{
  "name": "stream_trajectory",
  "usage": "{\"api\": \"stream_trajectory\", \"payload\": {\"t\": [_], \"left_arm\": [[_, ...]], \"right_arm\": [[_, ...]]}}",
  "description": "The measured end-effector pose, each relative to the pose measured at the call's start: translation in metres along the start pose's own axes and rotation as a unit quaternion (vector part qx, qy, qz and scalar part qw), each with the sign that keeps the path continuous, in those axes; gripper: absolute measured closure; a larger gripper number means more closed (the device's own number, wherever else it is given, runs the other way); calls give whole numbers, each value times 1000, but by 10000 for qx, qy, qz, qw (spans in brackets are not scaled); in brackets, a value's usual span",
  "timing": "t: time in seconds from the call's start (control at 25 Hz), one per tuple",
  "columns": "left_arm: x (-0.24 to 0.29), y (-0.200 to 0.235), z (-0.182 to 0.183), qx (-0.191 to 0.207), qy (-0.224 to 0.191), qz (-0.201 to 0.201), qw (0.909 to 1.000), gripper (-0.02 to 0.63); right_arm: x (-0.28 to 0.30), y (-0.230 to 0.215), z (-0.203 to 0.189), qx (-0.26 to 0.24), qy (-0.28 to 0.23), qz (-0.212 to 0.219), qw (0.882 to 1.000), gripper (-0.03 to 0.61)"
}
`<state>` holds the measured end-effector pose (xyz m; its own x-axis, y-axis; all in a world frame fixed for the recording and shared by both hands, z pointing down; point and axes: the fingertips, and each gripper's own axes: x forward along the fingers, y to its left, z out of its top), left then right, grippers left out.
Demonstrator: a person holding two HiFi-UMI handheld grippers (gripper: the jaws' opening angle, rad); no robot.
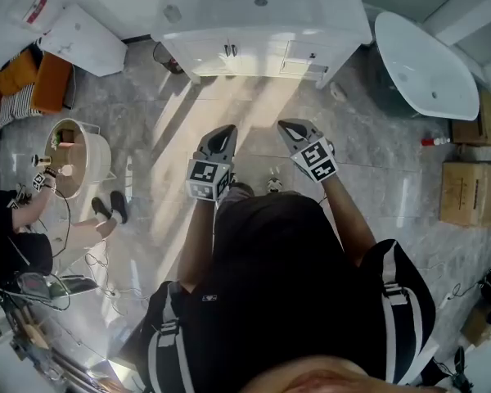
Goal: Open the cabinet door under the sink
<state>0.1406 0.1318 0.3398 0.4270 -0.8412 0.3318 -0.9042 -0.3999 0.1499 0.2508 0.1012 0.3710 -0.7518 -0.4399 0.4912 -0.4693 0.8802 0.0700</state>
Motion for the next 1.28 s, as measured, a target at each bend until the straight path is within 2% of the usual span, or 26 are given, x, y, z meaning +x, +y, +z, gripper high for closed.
{"api": "stream_trajectory", "payload": {"t": [0.16,0.4,0.64,0.96,1.12,1.28], "left_arm": [[0,12,-2,6,-42,-118,9999,597],[-8,32,15,211,-238,-227,9992,597],[-17,64,16,108,-221,-541,9982,597],[-28,104,4,221,-104,-975,9949,597],[-34,124,-7,231,-25,-1066,9940,597],[-39,140,-18,110,-47,-1035,9946,597]], "right_arm": [[12,1,5,20,53,-21,10000,520],[37,9,19,34,93,-92,9999,520],[64,18,34,118,140,-263,9995,520],[101,34,46,216,177,-533,9982,520],[113,42,51,225,195,-662,9974,520],[119,58,44,258,318,-579,9975,519]]}}
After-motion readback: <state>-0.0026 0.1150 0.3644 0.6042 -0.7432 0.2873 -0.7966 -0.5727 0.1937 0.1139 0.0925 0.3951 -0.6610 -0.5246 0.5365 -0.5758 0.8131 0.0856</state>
